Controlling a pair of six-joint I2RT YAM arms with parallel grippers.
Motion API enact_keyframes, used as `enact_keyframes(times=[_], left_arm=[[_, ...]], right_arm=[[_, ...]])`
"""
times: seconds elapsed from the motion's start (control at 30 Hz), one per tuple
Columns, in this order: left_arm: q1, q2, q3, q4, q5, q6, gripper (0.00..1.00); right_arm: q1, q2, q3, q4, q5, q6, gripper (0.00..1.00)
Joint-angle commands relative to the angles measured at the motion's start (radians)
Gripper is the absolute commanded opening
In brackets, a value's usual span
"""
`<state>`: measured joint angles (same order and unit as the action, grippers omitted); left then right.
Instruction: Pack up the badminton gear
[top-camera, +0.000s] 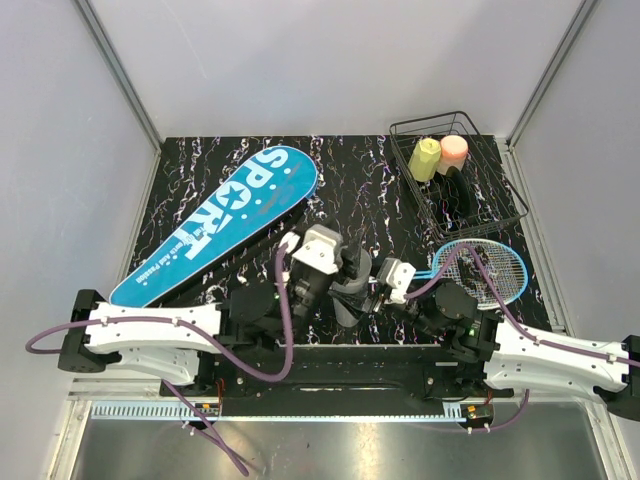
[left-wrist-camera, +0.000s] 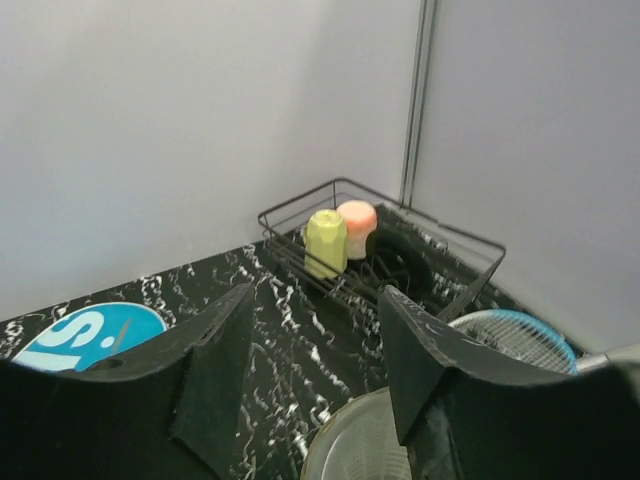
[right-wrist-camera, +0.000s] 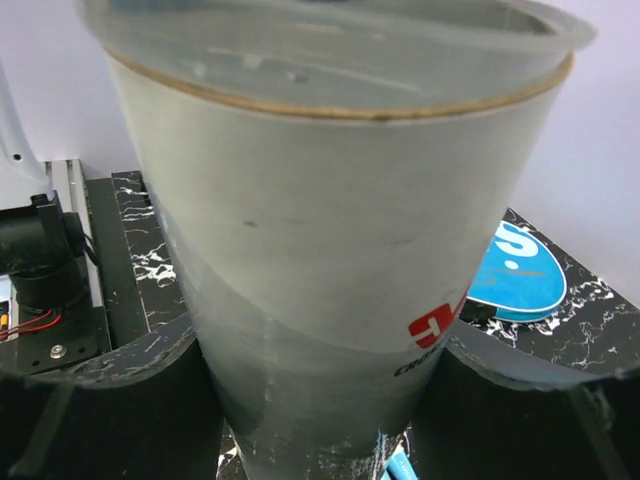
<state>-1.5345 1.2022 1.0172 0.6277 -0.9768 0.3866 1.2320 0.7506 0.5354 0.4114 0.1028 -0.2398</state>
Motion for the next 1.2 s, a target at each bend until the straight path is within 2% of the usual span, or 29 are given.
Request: enact_keyframes(times=[0.0,0.1,0.33,0.53,0.63,0.7,0.77,0.8,1.07,1.17], left_arm=[[0.045,0.165,0.051,-0.993,0.067,-0.184,0.59],[0.074,0.137,0.138,-1.078,0.148,-0.247,0.61],[0.122,0.063,0.172,-1.1,0.233,-0.313,0.63],[0.155,0.036,0.271,-1.137,0.293,-0.384,0.75],[0.157,0.023,0.297,-1.135,0.305,-0.412,0.77],[0.166,0.014,0.314,-1.139,0.311,-0.428,0.88],[0.175,0.008,0.337,-1.142,0.326,-0.46,0.9],[0.188,-0.001,0.346,-1.142,0.335,-0.472,0.98],[0.286,-0.059,0.441,-1.149,0.405,-0.606,0.99],[0.335,-0.107,0.452,-1.132,0.475,-0.638,0.99]], right_arm=[[0.024,-0.007,0.063,0.205,-0.052,0.0,0.44],[0.023,-0.008,0.043,0.211,-0.031,-0.012,0.44],[0.023,0.006,0.041,0.208,0.034,-0.038,0.44],[0.021,0.052,0.051,0.214,0.052,-0.039,0.44],[0.021,0.061,0.052,0.218,0.052,-0.038,0.44],[0.023,0.065,0.055,0.214,0.058,-0.035,0.44],[0.023,0.067,0.06,0.205,0.064,-0.03,0.44],[0.021,0.069,0.06,0.202,0.069,-0.027,0.44],[0.023,0.07,0.048,0.202,0.098,-0.003,0.45],[0.023,0.075,0.051,0.201,0.113,-0.001,0.45]])
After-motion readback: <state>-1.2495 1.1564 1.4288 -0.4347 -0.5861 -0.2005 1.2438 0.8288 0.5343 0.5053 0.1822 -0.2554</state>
